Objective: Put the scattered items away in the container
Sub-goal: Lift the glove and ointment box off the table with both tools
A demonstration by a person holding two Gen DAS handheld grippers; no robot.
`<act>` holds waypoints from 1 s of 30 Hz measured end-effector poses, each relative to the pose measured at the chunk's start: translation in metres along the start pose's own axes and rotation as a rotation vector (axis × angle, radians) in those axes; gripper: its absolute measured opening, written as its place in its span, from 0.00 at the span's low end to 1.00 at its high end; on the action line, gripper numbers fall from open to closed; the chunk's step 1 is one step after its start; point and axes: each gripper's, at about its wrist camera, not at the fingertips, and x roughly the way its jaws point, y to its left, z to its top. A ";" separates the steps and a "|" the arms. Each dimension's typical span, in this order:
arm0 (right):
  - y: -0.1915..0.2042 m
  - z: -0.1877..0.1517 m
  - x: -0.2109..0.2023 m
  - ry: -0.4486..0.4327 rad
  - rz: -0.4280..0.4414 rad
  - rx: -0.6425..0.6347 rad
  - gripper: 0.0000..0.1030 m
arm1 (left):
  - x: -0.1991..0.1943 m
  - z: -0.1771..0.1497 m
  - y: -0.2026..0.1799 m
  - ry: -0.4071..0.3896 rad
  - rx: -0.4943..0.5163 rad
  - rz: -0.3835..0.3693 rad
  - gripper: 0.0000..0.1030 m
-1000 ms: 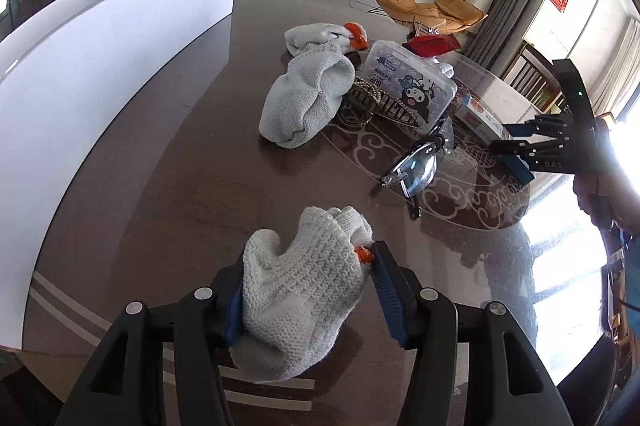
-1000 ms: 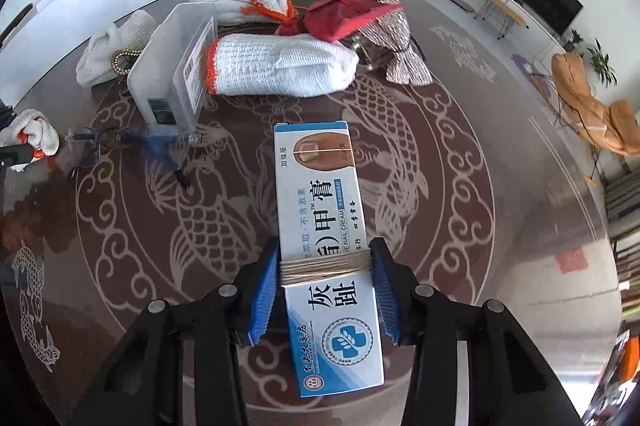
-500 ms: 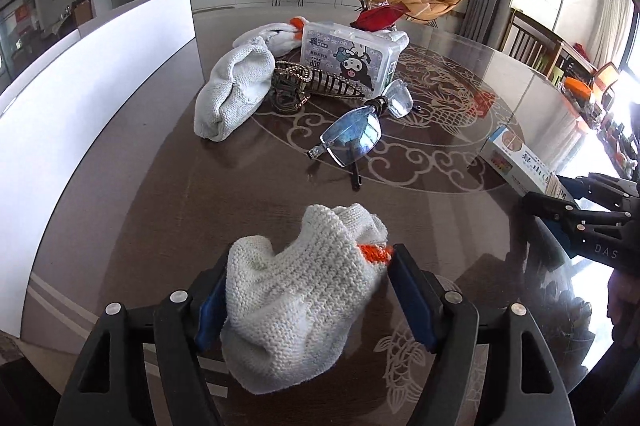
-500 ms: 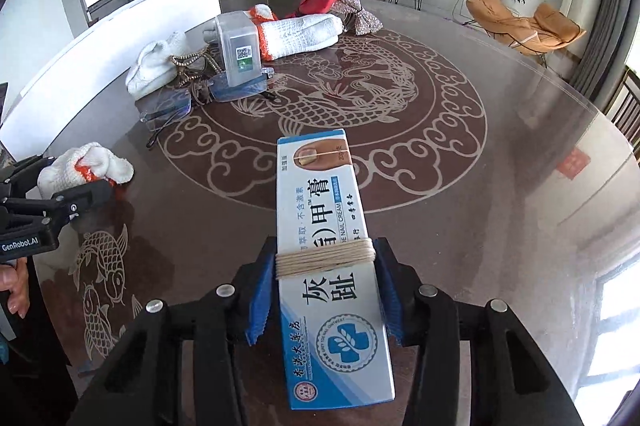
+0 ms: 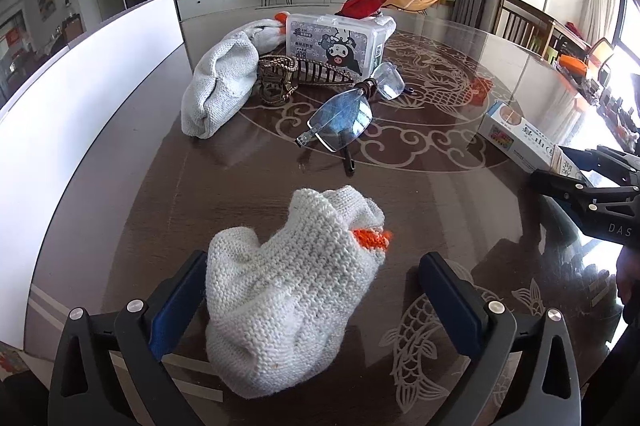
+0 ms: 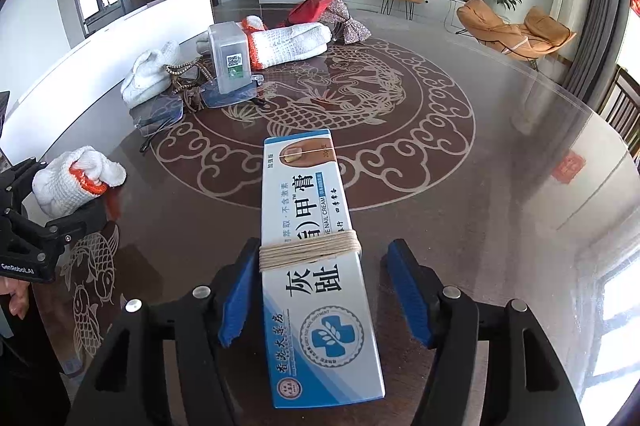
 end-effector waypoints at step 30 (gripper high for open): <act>-0.002 -0.006 -0.007 0.009 -0.005 0.078 0.43 | -0.020 0.001 -0.016 0.074 -0.010 0.008 0.36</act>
